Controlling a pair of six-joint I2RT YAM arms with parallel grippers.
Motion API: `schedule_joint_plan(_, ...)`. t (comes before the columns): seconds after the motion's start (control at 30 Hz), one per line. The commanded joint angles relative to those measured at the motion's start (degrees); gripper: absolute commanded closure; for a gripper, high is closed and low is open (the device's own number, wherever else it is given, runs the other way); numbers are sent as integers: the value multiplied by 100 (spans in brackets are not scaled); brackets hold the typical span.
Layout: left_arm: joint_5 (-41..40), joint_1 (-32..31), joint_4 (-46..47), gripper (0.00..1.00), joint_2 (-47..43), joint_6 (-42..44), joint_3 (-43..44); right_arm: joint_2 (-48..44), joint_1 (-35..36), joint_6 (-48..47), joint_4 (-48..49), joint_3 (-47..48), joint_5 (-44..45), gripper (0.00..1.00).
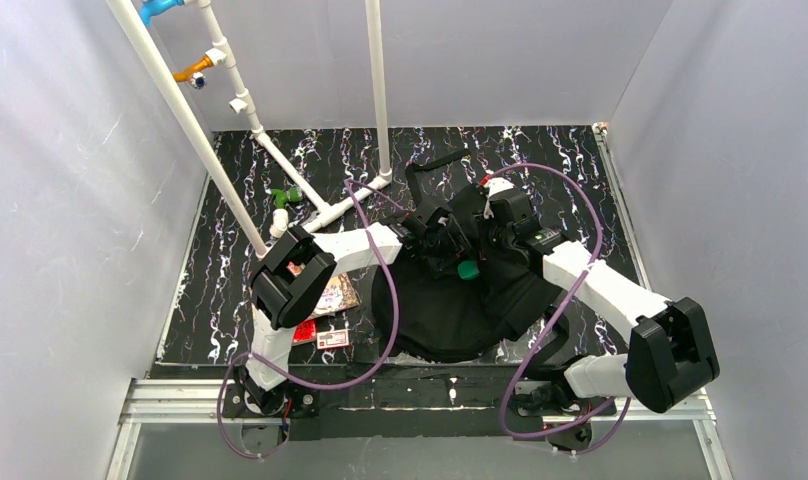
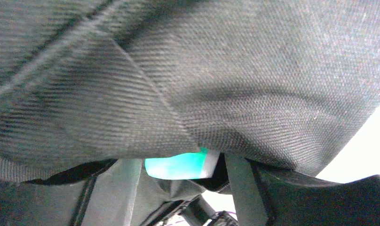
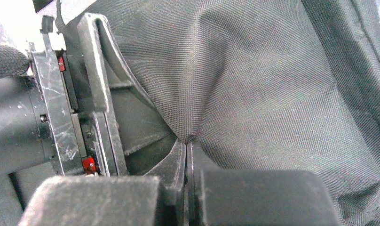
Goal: Pack the student bag
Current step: Place the book in the student bag.
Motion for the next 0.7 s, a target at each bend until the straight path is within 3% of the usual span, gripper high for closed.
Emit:
schedule_joint_plan(0.0,-38,143,-196,38,-39,-991,489,-224,50,152,356,-78,-364,99)
schedule_joint_plan(0.2,567,197,622,37,82,-2137,324,-268,42,82,239,-94,-339,99)
schedule_joint_plan(0.33,725,196,902,42,-49,-2027,255,-321,33,90,247,-111,-320,99)
schedule_joint_plan(0.5,639,225,905,41,-702,-1229,-402,-418,20,-57,161,-36,-166,99)
schedule_joint_plan(0.53,660,259,908,45,-787,-1125,-577,-406,16,-81,183,-46,-147,99)
schedule_joint_plan(0.63,911,350,941,78,-798,-948,-803,-316,7,-58,213,-40,-205,99)
schedule_joint_plan(0.67,1082,383,972,83,-710,-913,-738,-304,7,-33,197,-27,-229,99)
